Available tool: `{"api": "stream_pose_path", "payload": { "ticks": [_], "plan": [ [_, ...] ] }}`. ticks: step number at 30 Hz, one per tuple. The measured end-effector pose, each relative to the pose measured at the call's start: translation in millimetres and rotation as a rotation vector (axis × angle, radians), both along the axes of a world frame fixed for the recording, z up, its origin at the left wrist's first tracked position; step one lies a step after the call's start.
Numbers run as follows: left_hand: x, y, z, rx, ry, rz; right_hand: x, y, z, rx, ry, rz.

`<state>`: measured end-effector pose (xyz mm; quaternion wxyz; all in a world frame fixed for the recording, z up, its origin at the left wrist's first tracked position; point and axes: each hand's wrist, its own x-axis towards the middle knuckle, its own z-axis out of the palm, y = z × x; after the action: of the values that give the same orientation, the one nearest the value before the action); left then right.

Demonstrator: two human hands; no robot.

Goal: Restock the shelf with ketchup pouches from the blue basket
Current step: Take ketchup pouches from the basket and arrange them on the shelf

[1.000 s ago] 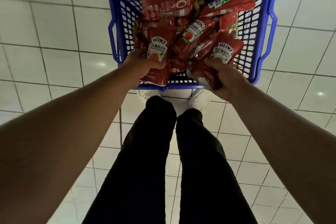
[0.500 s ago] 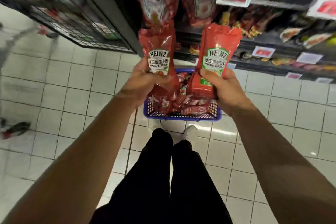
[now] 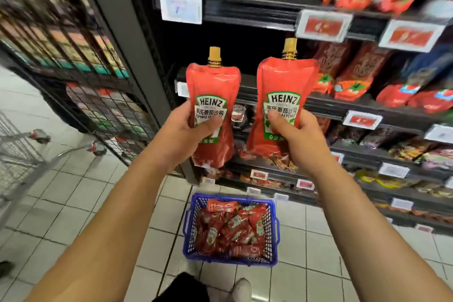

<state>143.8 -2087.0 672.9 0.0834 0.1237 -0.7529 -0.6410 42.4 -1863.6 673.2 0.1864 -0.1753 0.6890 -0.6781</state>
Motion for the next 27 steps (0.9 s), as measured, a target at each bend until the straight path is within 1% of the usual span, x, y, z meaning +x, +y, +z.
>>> {"api": "stream_pose_path", "payload": {
  "ticks": [3,5,10,13,19,23,27],
  "plan": [
    [-16.3,-10.0,33.1,-0.063,0.108,-0.008,-12.5,-15.0,39.5,-0.043,0.05,-0.015],
    [-27.6,-21.0,52.7,-0.052,0.184,0.015,-20.7,-26.6,62.7,-0.057,0.067,-0.034],
    [-55.7,-62.6,90.7,-0.026,0.301,-0.05,-38.3,-60.2,109.0,0.019,0.173,-0.083],
    [-77.0,-92.0,100.9,-0.058,0.308,-0.075,-47.2,-89.4,122.1,0.046,0.222,-0.124],
    [-113.8,-135.7,107.1,-0.016,0.319,-0.148,-62.2,-131.9,132.8,0.104,0.264,-0.218],
    [-135.2,-145.4,108.9,0.01,0.303,-0.164,-72.2,-137.6,128.2,0.129,0.262,-0.239],
    [-157.1,-139.8,127.9,0.022,0.265,-0.18,-91.0,-131.3,133.3,0.113,0.233,-0.286]
  ]
}}
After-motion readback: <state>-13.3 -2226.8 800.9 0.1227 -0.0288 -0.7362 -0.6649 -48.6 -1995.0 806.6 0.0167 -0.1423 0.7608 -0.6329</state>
